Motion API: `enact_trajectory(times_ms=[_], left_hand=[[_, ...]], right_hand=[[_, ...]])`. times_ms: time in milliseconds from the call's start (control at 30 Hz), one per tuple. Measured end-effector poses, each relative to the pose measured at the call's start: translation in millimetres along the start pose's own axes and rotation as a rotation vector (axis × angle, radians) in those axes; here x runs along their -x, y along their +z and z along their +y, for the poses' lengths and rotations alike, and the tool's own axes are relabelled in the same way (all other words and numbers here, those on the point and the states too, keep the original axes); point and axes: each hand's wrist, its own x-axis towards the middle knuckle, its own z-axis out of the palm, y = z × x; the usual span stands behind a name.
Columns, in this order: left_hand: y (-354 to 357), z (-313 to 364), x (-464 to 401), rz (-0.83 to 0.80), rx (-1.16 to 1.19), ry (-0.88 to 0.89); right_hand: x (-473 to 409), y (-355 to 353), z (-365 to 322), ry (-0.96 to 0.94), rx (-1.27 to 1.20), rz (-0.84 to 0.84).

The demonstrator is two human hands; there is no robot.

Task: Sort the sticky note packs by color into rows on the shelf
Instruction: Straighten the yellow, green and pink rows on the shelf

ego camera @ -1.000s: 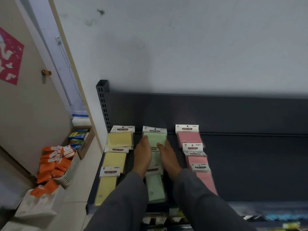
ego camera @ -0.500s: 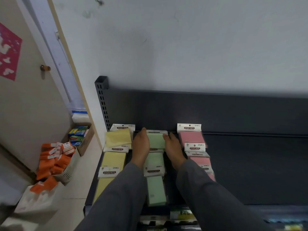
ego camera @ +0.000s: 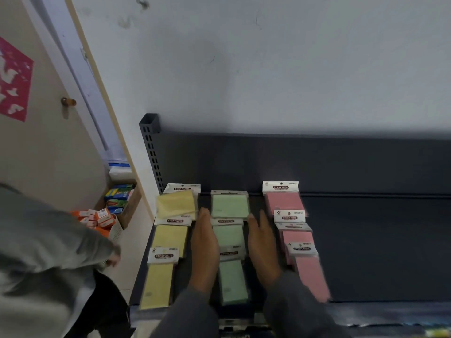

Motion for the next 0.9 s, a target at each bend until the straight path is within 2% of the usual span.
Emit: enact_trajectory(times_ms=[100,267,400,500,567,633,733,800,833,900], left_hand=[[-15,-35,33,-0.009,0.052,-0.053],[-26,-72,17,-0.044,0.048,-0.181],[-33,-101,2,-0.100,0.059,-0.186],[-34,-102,14,-0.104,0.030,-0.161],[-35,-84,29,-0.114,0.042,-0.136],[-38,-49,50,-0.135,-0.002,-0.076],[-63,-9,59,-0.109,-0.062,0.177],[-96,9,48,-0.043,-0.084,0.283],[-114,16,41,-0.009,-0.065,0.277],[-142,18,25,0.044,-0.017,0.154]], right_hand=[[40,8,32,0.045,0.041,-0.025],[61,25,41,0.018,0.009,-0.033],[68,17,40,0.035,0.029,-0.003],[81,14,40,0.044,0.022,-0.064],[84,14,40,0.037,0.029,-0.058],[86,11,33,0.013,0.051,0.016],[93,20,14,-0.110,0.051,0.064],[100,42,1,-0.174,0.003,-0.023],[105,58,-2,-0.168,-0.012,-0.073],[119,86,-1,-0.110,-0.009,-0.156]])
